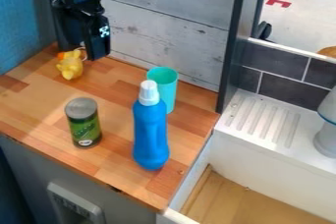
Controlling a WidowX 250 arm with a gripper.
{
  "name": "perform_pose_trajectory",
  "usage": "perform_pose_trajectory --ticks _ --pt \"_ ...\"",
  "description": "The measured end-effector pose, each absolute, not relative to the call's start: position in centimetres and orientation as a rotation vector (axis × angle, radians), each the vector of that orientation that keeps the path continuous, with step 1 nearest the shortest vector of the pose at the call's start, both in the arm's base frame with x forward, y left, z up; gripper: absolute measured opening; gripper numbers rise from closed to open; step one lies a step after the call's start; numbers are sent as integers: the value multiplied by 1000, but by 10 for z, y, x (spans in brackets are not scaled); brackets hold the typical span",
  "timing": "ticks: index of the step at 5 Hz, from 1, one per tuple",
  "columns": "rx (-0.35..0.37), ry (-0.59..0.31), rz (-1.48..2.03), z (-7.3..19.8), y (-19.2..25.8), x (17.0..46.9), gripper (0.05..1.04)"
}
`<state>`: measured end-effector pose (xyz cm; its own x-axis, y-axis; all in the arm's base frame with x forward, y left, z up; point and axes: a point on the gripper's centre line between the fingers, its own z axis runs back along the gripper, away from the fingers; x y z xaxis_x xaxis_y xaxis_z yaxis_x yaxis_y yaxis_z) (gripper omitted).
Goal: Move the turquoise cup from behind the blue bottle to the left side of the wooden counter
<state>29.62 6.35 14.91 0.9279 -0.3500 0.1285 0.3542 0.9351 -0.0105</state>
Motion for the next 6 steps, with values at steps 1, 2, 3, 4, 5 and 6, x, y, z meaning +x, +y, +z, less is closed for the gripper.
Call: perform_pose_trajectory --ticks 1,2,3,4,5,6 --pt "-46 -99 -355 140 63 296 1001" --pt "-38 -143 -337 141 66 317 1001" --pt "-48 -173 -345 141 64 333 1001" --pt "-50 -162 -336 134 59 345 1001" --pt "-52 -162 -294 124 56 357 1001" --pt "-62 -167 -262 118 54 370 1001"
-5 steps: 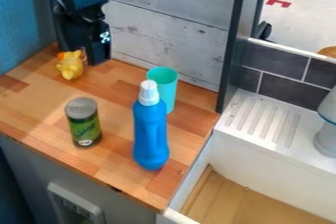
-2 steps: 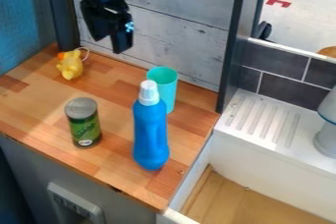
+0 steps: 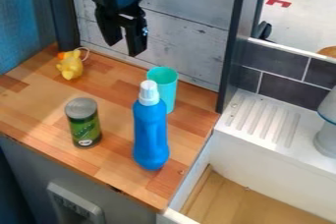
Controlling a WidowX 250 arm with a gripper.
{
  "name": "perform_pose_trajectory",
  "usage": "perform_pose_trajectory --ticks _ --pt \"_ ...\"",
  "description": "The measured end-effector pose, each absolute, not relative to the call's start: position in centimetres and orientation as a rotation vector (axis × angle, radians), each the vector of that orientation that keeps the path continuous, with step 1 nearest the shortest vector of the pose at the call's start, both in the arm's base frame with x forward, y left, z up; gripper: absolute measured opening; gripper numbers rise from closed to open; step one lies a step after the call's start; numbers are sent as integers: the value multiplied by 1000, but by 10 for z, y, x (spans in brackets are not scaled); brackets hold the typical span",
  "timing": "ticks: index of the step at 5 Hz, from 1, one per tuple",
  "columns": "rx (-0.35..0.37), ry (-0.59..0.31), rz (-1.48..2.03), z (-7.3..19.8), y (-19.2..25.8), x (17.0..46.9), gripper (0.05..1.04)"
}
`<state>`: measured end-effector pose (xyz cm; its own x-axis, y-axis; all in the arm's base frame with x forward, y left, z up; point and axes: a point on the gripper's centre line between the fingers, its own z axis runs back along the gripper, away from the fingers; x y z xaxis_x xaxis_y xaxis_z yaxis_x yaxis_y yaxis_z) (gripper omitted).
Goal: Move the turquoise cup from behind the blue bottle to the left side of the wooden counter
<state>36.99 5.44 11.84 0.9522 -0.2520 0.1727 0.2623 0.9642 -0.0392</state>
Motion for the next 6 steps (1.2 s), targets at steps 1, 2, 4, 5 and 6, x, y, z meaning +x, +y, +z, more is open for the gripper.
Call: perform_pose_trajectory --ticks 1,2,4,5,6 --pt "-67 -166 -258 113 43 384 1001" --pt "-53 -136 -253 100 38 394 1001" --pt "-25 -66 -248 75 34 401 1001" --pt "-17 -26 -248 63 31 399 1001" --pt "8 3 -246 61 36 398 944"
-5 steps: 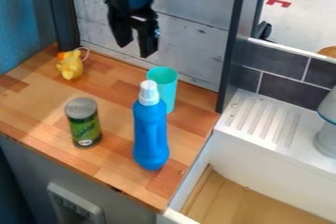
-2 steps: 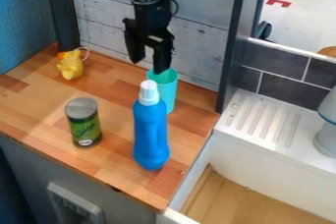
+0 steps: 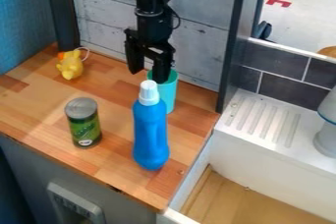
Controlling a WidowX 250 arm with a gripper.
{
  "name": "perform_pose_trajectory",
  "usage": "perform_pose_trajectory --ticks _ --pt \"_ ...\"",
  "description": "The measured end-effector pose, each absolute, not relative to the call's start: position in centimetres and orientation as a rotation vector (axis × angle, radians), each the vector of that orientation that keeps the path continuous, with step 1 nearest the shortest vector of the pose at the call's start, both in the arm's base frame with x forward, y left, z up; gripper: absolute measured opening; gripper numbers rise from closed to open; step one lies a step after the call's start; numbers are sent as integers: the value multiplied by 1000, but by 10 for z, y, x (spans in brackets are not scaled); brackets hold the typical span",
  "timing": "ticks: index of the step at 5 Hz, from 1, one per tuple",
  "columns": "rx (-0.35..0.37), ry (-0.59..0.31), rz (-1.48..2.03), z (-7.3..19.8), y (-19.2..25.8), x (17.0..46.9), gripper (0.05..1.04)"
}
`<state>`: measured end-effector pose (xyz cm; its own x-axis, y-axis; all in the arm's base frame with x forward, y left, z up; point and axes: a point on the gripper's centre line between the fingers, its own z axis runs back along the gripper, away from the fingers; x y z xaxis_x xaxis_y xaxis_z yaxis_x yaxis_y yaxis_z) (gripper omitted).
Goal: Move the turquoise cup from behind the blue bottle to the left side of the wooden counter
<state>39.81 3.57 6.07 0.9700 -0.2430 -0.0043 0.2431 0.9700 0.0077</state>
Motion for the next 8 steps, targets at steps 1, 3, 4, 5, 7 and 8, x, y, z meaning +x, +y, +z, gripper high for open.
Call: perform_pose_trajectory --ticks 1,3,4,5,7,8 --pt "22 28 -238 57 38 396 693" --pt "-5 18 -251 57 34 397 231" --pt "-28 22 -261 53 29 391 110" --pt "-46 -31 -262 70 24 385 91" --pt "-40 -254 -199 139 52 348 91" --pt "21 -288 -102 154 97 334 91"
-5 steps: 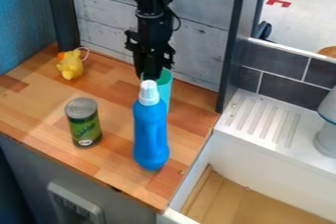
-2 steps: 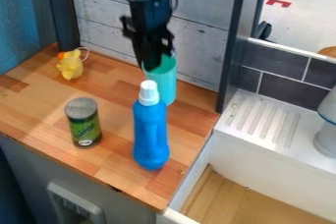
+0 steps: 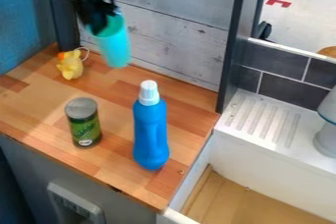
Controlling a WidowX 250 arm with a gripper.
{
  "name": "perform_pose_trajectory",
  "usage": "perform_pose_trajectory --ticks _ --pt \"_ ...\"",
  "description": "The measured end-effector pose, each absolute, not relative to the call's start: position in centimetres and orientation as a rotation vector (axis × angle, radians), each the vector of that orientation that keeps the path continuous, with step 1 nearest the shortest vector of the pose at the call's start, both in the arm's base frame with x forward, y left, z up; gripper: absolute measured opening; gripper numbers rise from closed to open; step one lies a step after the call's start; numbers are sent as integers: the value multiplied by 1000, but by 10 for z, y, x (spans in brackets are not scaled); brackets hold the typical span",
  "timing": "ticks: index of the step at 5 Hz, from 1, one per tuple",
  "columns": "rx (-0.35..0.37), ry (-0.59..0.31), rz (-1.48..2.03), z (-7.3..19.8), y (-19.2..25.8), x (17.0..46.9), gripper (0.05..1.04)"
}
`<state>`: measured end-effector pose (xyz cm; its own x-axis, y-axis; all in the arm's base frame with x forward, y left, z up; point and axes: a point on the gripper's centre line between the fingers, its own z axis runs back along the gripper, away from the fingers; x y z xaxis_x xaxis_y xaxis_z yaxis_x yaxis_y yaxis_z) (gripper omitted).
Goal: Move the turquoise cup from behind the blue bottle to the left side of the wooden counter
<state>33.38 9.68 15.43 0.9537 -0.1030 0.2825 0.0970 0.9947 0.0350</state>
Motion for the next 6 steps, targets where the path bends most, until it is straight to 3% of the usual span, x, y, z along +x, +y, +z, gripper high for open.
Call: perform_pose_trajectory --ticks 1,2,3,5,6 --pt "80 -294 9 165 140 324 91" --pt "105 -203 114 157 176 307 91" --pt "110 -88 173 132 200 290 91" --pt "85 -9 222 103 220 282 91" --pt "37 30 239 78 233 280 91"
